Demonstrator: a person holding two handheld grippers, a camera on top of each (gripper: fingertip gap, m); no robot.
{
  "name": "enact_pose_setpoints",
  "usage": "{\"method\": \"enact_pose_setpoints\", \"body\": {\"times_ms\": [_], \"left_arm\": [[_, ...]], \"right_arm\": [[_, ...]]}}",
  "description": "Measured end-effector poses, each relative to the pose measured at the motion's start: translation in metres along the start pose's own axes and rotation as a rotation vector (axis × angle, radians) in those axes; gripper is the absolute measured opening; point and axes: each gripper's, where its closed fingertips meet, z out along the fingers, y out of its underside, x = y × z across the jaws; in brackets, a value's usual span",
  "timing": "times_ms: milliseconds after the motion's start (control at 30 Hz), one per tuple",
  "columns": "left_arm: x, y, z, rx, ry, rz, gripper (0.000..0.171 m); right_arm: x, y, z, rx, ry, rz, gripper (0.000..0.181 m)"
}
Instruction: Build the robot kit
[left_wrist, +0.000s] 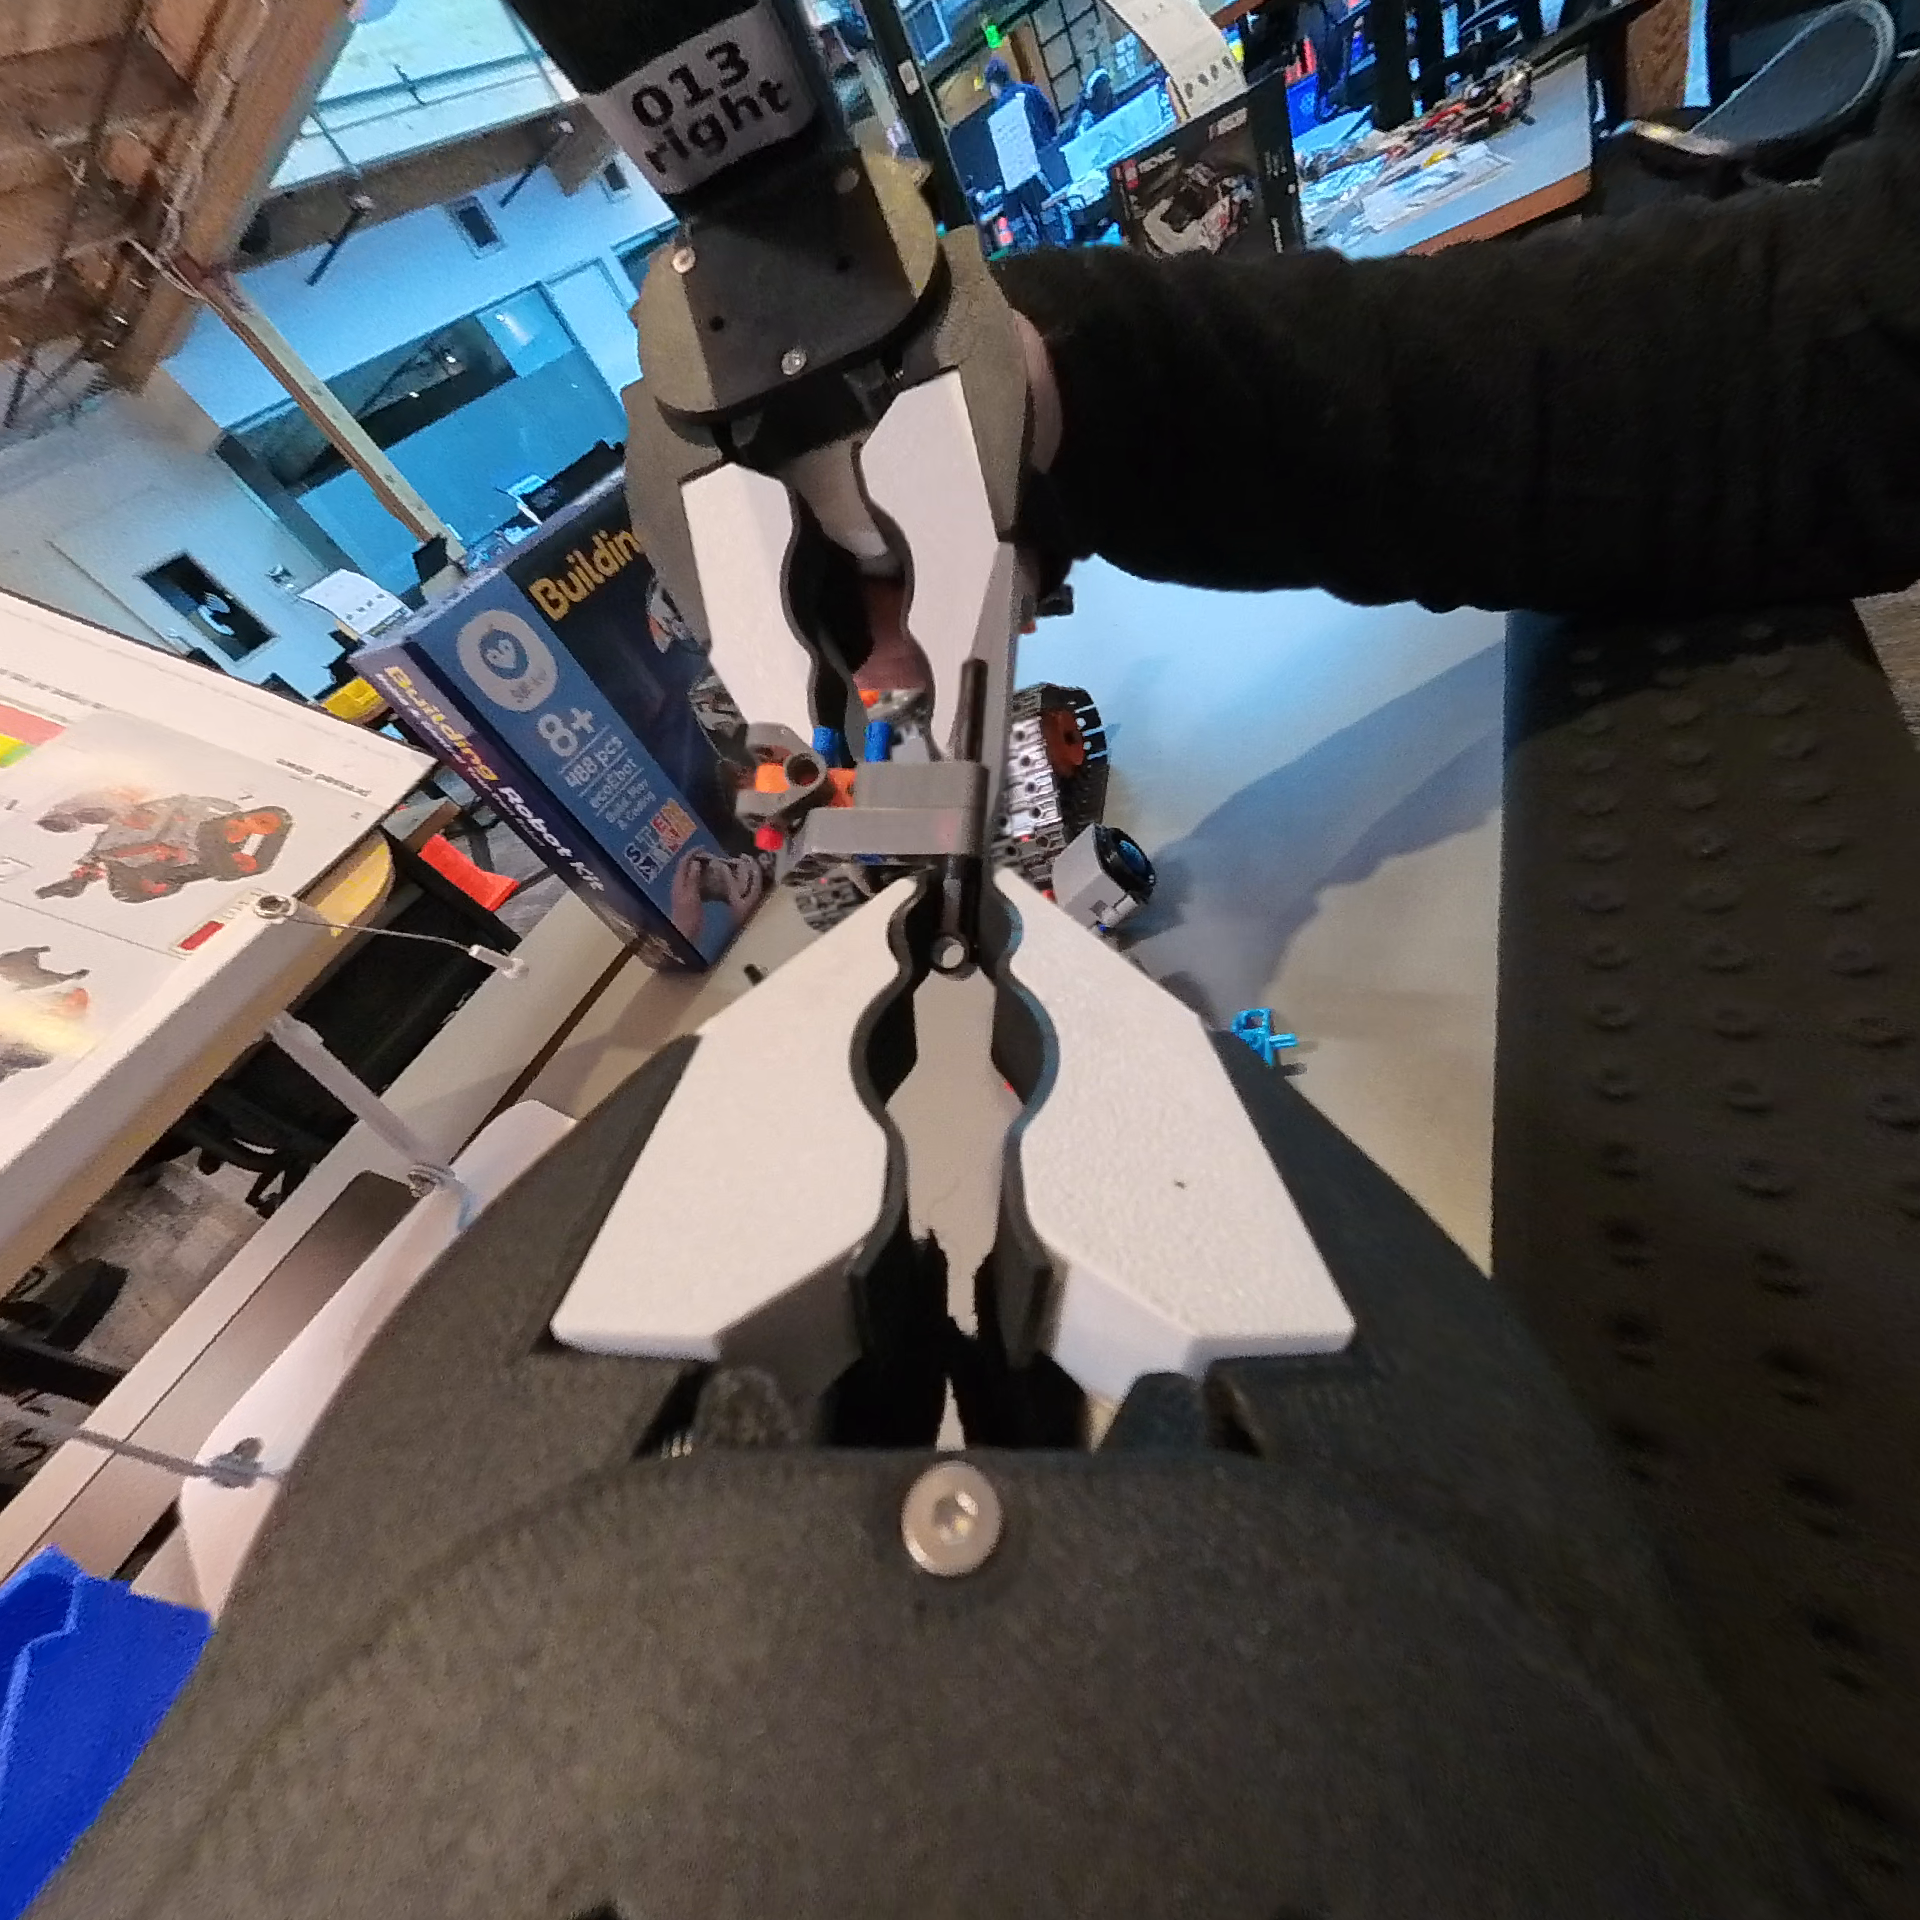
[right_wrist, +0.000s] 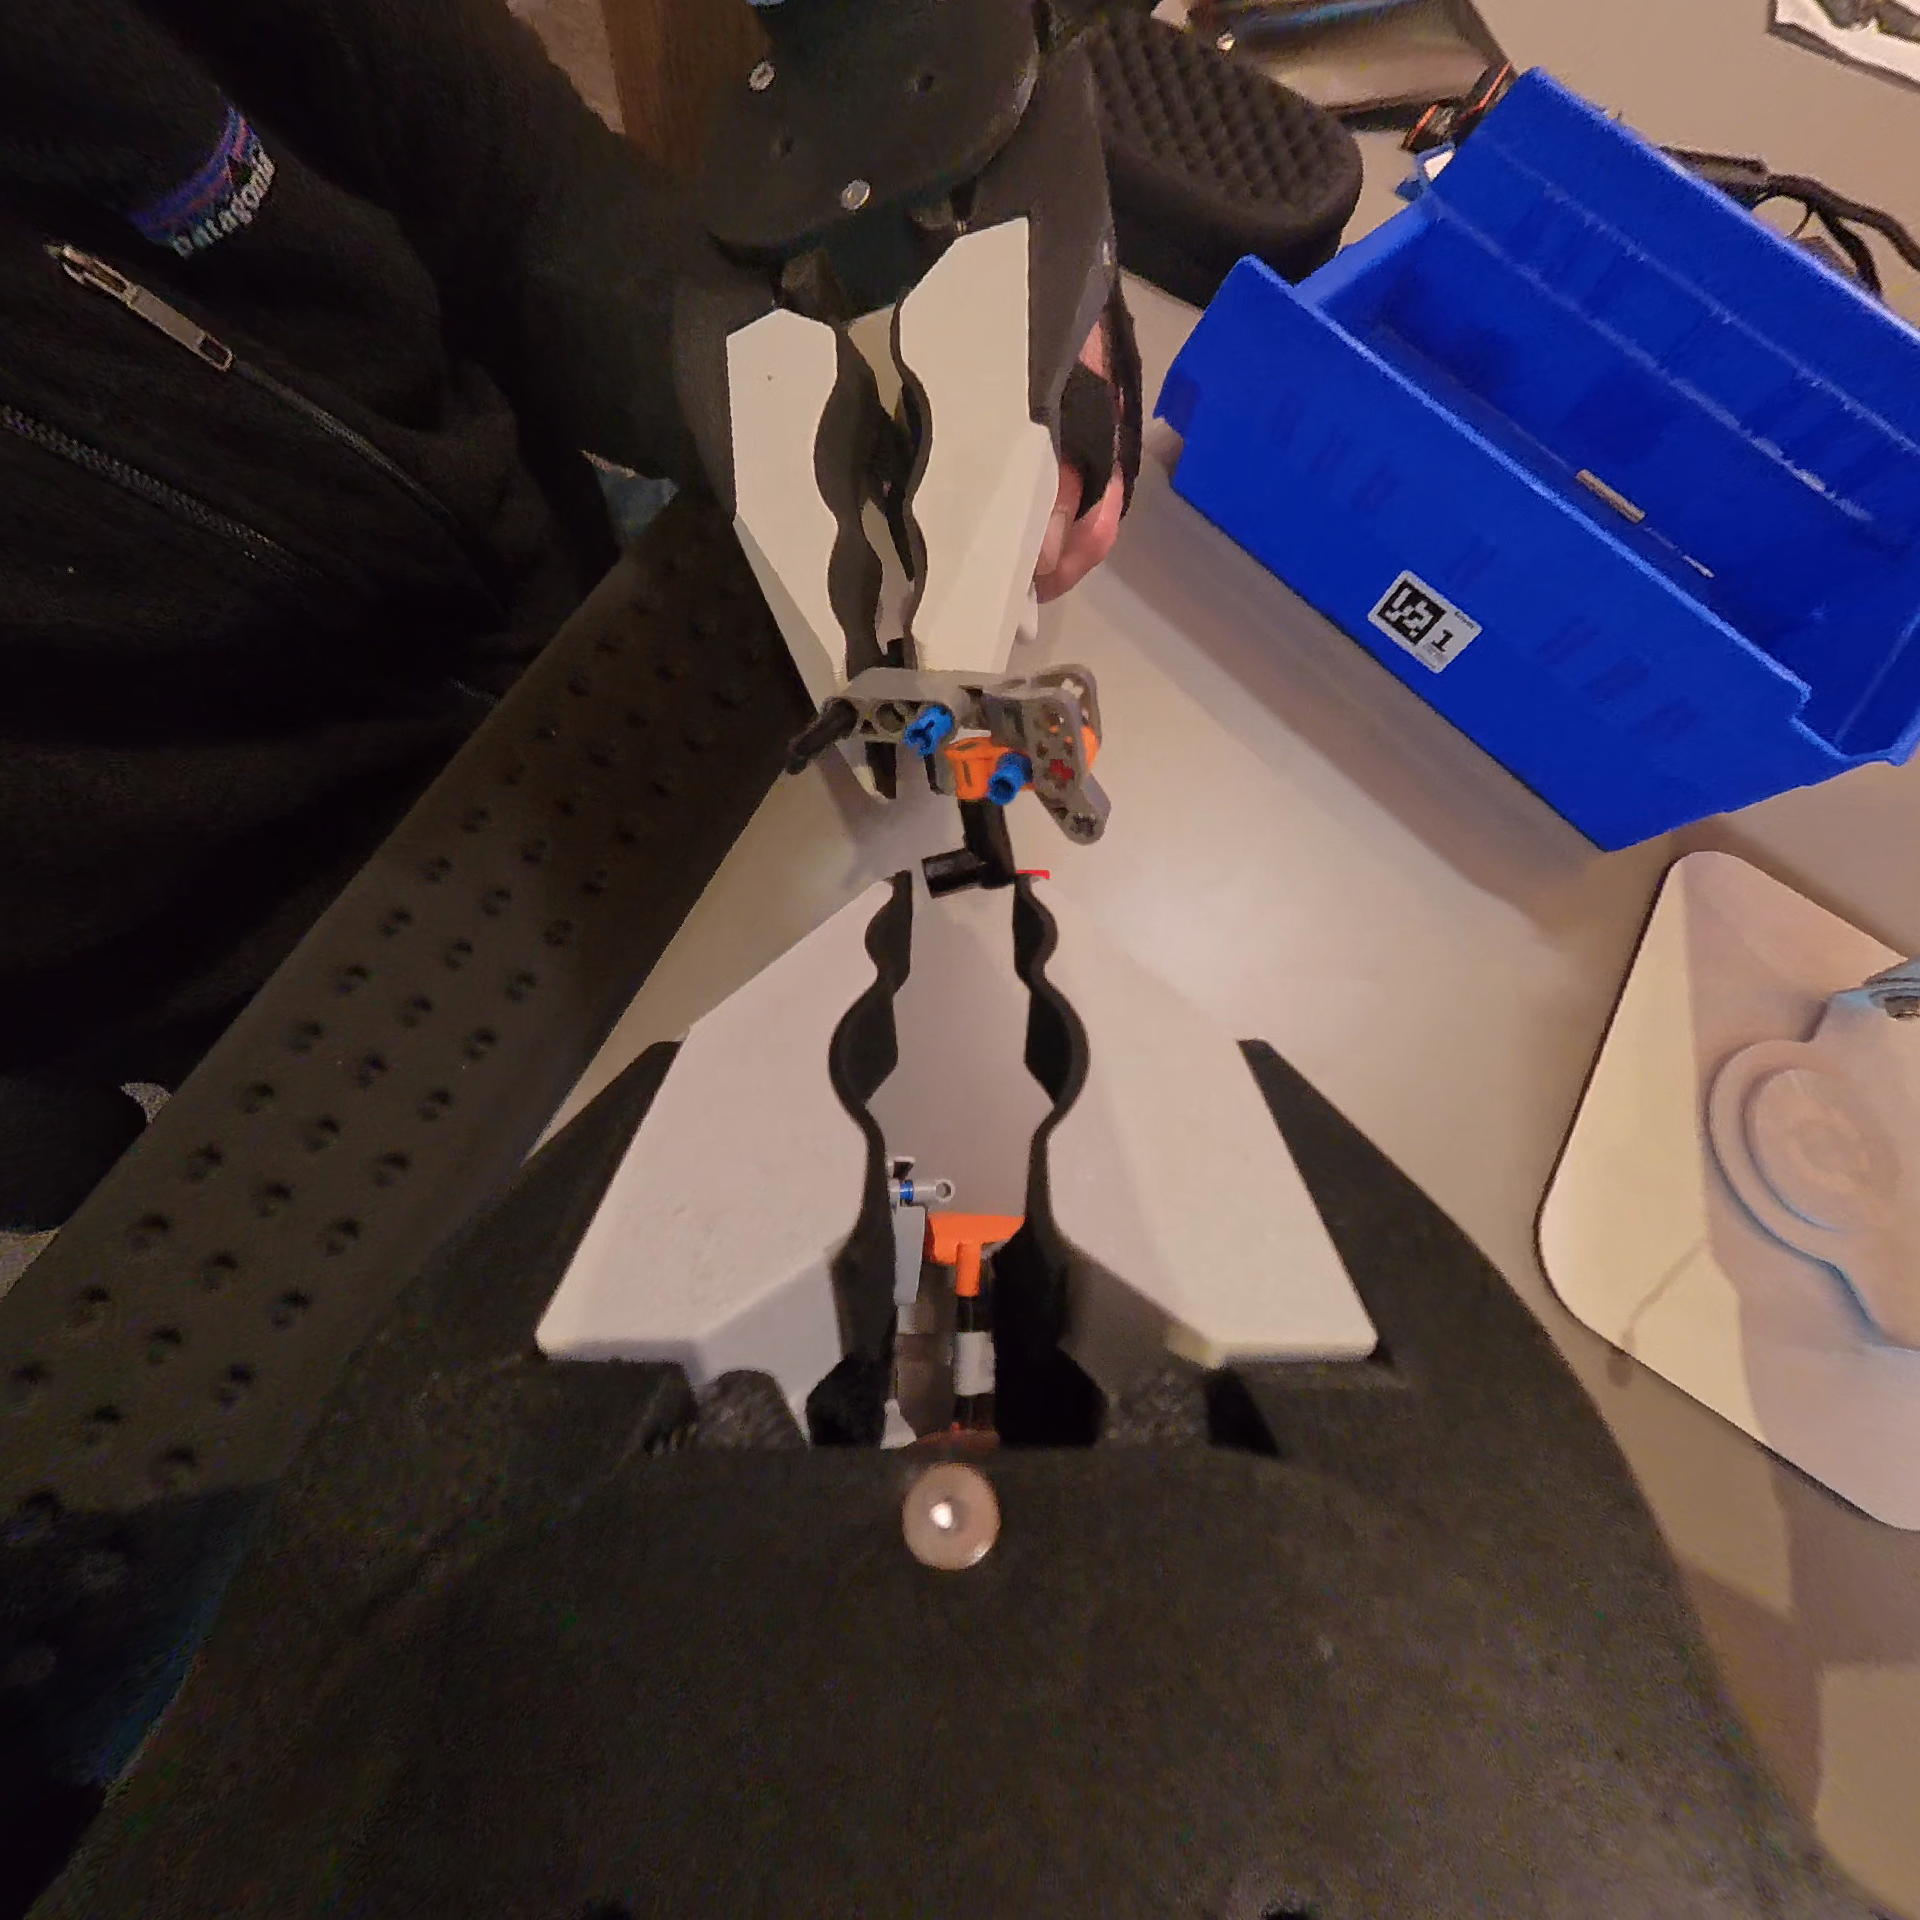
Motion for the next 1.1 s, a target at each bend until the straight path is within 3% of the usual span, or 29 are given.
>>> {"method": "enact_pose_setpoints", "body": {"times_ms": [433, 600, 867, 1100], "left_arm": [[-0.022, -0.019, -0.012, 0.07, -0.138, 0.045, 0.006], [-0.026, -0.021, -0.014, 0.072, -0.173, 0.064, 0.006], [-0.022, -0.02, -0.011, 0.037, -0.193, 0.14, 0.006], [-0.023, -0.019, -0.011, 0.042, -0.196, 0.13, 0.006]], "right_arm": [[0.023, -0.023, -0.015, 0.091, 0.174, -0.024, 0.028], [0.02, -0.03, -0.013, 0.103, 0.173, -0.044, 0.03], [0.02, -0.036, -0.008, 0.123, 0.189, -0.061, 0.015], [0.023, -0.038, -0.01, 0.121, 0.225, -0.095, 0.014]]}}
